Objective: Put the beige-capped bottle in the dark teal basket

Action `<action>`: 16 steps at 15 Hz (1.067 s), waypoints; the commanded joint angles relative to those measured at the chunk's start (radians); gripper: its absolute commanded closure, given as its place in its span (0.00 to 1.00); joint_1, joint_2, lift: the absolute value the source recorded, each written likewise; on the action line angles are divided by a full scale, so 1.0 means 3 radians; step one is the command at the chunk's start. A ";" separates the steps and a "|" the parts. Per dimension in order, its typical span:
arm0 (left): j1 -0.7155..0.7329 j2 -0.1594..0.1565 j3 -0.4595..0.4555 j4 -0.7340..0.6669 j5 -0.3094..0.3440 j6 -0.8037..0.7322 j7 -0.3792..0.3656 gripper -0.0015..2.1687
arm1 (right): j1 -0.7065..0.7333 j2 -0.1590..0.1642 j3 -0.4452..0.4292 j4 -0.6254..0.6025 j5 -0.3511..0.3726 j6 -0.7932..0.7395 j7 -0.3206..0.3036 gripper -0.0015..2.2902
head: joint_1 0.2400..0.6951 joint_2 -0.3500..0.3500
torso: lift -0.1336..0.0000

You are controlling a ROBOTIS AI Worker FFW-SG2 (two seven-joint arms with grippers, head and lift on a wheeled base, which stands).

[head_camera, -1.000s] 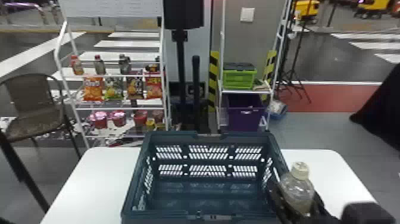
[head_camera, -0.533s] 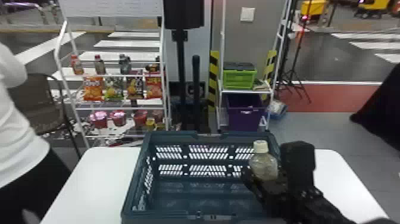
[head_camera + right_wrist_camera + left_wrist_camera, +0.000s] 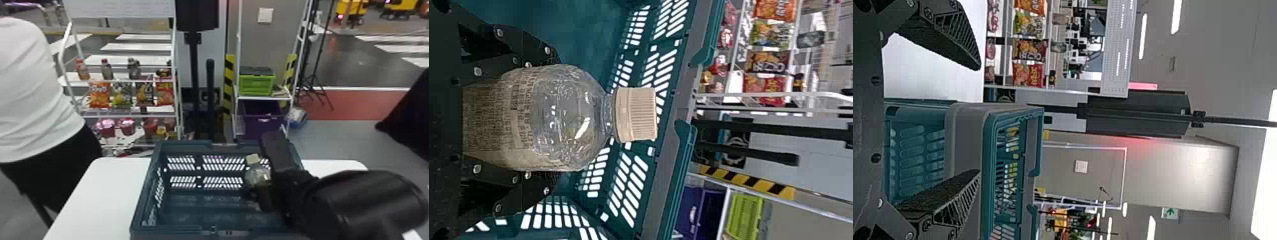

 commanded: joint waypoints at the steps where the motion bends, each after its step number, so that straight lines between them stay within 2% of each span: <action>1: -0.0003 -0.0003 0.0000 0.0006 0.0006 -0.0004 0.0000 0.07 | -0.0244 0.0103 0.0019 0.0354 -0.0047 0.0139 0.0000 1.00 | 0.57 0.50 | 1.00; 5: -0.0008 -0.0003 0.0005 0.0031 0.0006 -0.0024 0.0000 0.07 | -0.0500 0.0103 0.0014 0.0957 -0.0206 0.0118 0.0000 1.00 | 0.57 0.50 | 1.00; 8: -0.0003 -0.0003 0.0010 0.0052 0.0006 -0.0055 0.0000 0.07 | -0.0633 0.0103 0.0025 0.1249 -0.0247 0.0047 0.0010 1.00 | 0.57 0.50 | 1.00; 9: -0.0003 -0.0008 0.0010 0.0052 0.0011 -0.0065 0.0000 0.07 | -0.0684 0.0103 0.0065 0.1325 -0.0324 0.0026 0.0015 1.00 | 0.57 0.50 | 1.00; 16: 0.0012 -0.0013 0.0015 0.0072 0.0006 -0.0106 0.0000 0.07 | -0.0791 0.0103 0.0147 0.1663 -0.0344 -0.0189 0.0046 0.97 | 0.57 0.50 | 1.00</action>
